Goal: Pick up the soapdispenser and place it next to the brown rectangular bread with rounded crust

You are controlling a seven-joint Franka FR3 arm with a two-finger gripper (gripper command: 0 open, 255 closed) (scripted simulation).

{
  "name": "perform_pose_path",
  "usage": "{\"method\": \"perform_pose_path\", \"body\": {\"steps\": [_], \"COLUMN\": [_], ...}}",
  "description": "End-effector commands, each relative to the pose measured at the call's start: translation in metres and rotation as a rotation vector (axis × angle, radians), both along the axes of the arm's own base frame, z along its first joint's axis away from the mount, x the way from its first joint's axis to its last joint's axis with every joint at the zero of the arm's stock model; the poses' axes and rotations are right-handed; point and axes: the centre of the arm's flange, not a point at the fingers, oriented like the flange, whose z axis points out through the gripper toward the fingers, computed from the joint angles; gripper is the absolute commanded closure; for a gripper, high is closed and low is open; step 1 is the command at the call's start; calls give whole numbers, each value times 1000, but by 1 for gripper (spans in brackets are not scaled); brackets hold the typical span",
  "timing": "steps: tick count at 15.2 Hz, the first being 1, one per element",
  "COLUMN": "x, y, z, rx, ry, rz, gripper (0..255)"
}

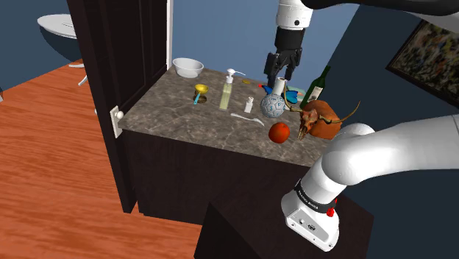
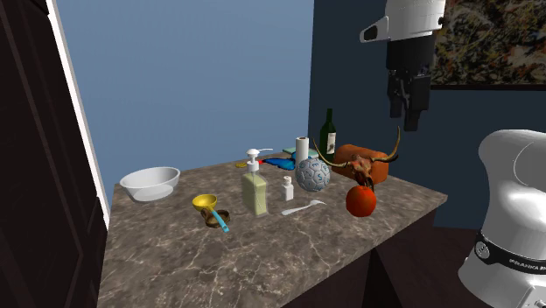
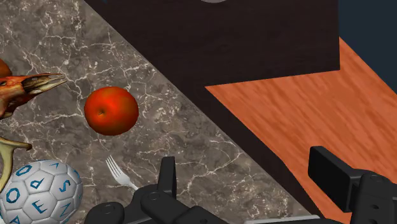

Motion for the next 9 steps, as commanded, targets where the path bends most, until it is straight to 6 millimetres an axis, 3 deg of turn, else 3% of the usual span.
{"method": "perform_pose_path", "body": {"steps": [1, 9], "x": [0, 78], "y": [0, -19], "z": [0, -61], "rx": [0, -30], "ry": [0, -51], "rz": [0, -119], "gripper": [0, 0]}}
